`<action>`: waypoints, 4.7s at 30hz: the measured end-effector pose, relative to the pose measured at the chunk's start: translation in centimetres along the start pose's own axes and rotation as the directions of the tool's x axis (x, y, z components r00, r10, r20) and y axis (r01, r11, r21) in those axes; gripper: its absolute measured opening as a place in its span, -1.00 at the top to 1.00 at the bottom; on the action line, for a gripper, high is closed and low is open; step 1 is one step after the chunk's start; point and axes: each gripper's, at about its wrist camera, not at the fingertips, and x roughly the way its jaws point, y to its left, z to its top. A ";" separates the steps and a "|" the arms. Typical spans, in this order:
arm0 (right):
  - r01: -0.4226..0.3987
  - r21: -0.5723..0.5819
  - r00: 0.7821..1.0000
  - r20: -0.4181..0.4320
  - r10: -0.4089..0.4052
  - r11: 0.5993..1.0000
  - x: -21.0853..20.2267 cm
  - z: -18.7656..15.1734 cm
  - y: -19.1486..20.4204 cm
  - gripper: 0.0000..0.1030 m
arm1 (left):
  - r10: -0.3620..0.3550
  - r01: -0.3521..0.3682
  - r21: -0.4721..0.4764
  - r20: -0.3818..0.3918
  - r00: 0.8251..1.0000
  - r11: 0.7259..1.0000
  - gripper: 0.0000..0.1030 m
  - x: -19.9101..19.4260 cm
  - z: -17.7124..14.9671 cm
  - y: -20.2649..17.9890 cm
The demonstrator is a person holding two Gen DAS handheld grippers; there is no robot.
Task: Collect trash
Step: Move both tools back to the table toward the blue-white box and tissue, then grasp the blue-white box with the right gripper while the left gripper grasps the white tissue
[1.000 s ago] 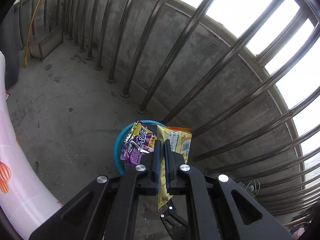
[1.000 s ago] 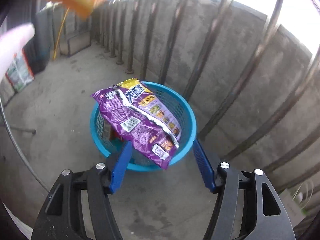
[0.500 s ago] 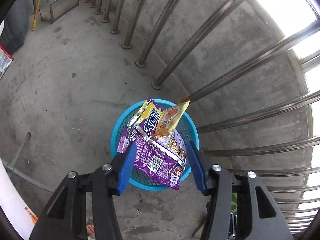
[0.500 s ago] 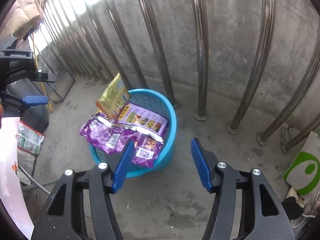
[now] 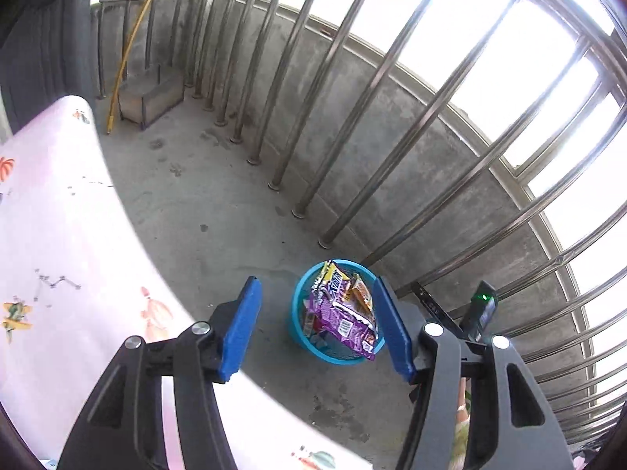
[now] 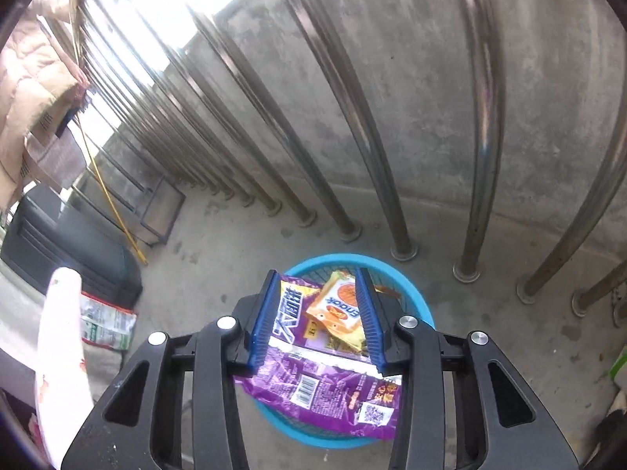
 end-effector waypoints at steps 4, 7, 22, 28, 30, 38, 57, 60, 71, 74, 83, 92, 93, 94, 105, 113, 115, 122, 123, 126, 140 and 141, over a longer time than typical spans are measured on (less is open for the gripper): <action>0.047 -0.020 0.984 -0.170 -0.050 0.999 7.0 -0.8 -0.1 0.42 | 0.060 -0.058 -0.030 0.079 0.995 0.998 -0.25 -6.0 -3.9 4.3; 0.099 -0.057 0.948 -0.299 -0.111 0.993 12.4 -2.9 -0.3 0.42 | 0.132 -0.121 -0.108 0.098 0.986 0.987 -0.27 -9.2 -7.8 7.9; 0.293 -0.272 0.755 -0.523 -0.396 0.917 24.9 -7.9 -1.1 0.46 | 0.366 -0.306 -0.457 0.047 0.929 0.835 -0.27 -16.4 -18.6 18.6; 0.237 -0.288 0.839 -0.421 -0.344 0.928 21.2 -6.6 0.8 0.23 | 0.360 -0.289 -0.443 0.082 0.930 0.848 -0.27 -16.6 -18.8 18.2; 0.227 -0.284 0.875 -0.361 -0.323 0.932 18.9 -5.9 1.4 0.13 | 0.360 -0.286 -0.443 0.093 0.928 0.850 -0.27 -16.8 -18.9 18.2; 0.161 -0.161 0.973 -0.140 -0.184 0.974 7.0 -3.1 2.0 0.13 | 0.338 -0.238 -0.448 0.157 0.928 0.862 -0.27 -18.3 -20.0 18.3; -0.573 -0.546 0.820 -0.368 0.439 0.612 -14.5 -11.4 30.8 -0.04 | 0.272 -0.145 -0.416 0.265 0.925 0.898 -0.27 -20.9 -28.1 17.6; -0.657 -0.551 0.752 -0.531 0.391 0.515 -13.8 -15.1 35.8 -0.04 | 0.244 -0.114 -0.412 0.277 0.929 0.904 -0.27 -19.9 -28.8 17.2; -0.687 -0.518 0.645 -0.758 0.100 0.510 -14.7 -25.1 40.1 -0.04 | 0.160 -0.032 -0.431 0.265 0.951 0.902 0.44 -16.2 -29.6 17.8; -0.685 -0.493 0.625 -0.776 0.084 0.536 -15.9 -25.9 39.3 -0.06 | 0.162 -0.027 -0.436 0.274 0.948 0.900 0.53 -16.4 -30.0 18.1; -0.772 -0.313 0.464 -0.872 0.155 0.553 -19.7 -27.4 37.2 -0.07 | 0.192 -0.044 -0.467 0.274 0.942 0.883 0.60 -17.6 -31.3 19.5; -0.738 -0.479 0.608 -0.778 0.159 0.475 -22.3 -28.3 38.1 -0.19 | 0.246 -0.046 -0.547 0.299 0.922 0.836 0.60 -20.5 -33.4 22.0; -0.735 -0.491 0.616 -0.772 0.158 0.468 -22.4 -28.5 38.2 -0.21 | 0.244 -0.042 -0.550 0.299 0.923 0.834 0.60 -20.6 -33.6 22.1; -0.734 -0.495 0.618 -0.770 0.157 0.465 -22.4 -28.6 38.2 -0.21 | 0.240 -0.039 -0.550 0.298 0.924 0.834 0.60 -20.7 -33.6 22.1; -0.753 -0.431 0.571 -0.803 0.169 0.497 -19.2 -29.3 38.7 -0.17 | 0.124 0.044 -0.514 0.288 0.950 0.856 0.60 -18.2 -32.2 21.1; -0.781 -0.291 0.474 -0.852 0.221 0.552 -17.1 -28.1 37.5 0.25 | 0.099 0.079 -0.538 0.294 0.951 0.839 0.64 -17.1 -31.4 21.6; -0.789 -0.243 0.443 -0.862 0.249 0.564 -17.0 -27.5 37.0 0.33 | 0.091 0.095 -0.536 0.309 0.947 0.839 0.64 -17.5 -31.1 21.6; -0.798 -0.190 0.437 -0.836 0.331 0.573 -18.0 -24.8 35.5 0.34 | 0.066 0.112 -0.483 0.336 0.939 0.869 0.64 -18.0 -28.8 19.4; -0.798 -0.189 0.442 -0.829 0.343 0.572 -18.2 -24.4 35.2 0.34 | 0.063 0.112 -0.471 0.339 0.939 0.875 0.64 -18.0 -28.3 19.0; -0.797 -0.184 0.459 -0.803 0.380 0.575 -18.9 -22.8 34.1 0.34 | 0.037 0.126 -0.429 0.351 0.936 0.895 0.64 -17.8 -26.5 17.7; -0.612 -0.390 0.709 -0.656 0.259 0.688 -17.5 -19.8 27.1 -0.01 | 0.062 0.035 -0.359 0.255 0.965 0.933 0.59 -16.2 -27.5 15.7; -0.621 -0.389 0.705 -0.657 0.267 0.681 -17.6 -19.8 27.2 -0.11 | 0.081 0.015 -0.371 0.244 0.966 0.929 0.59 -16.5 -28.2 16.1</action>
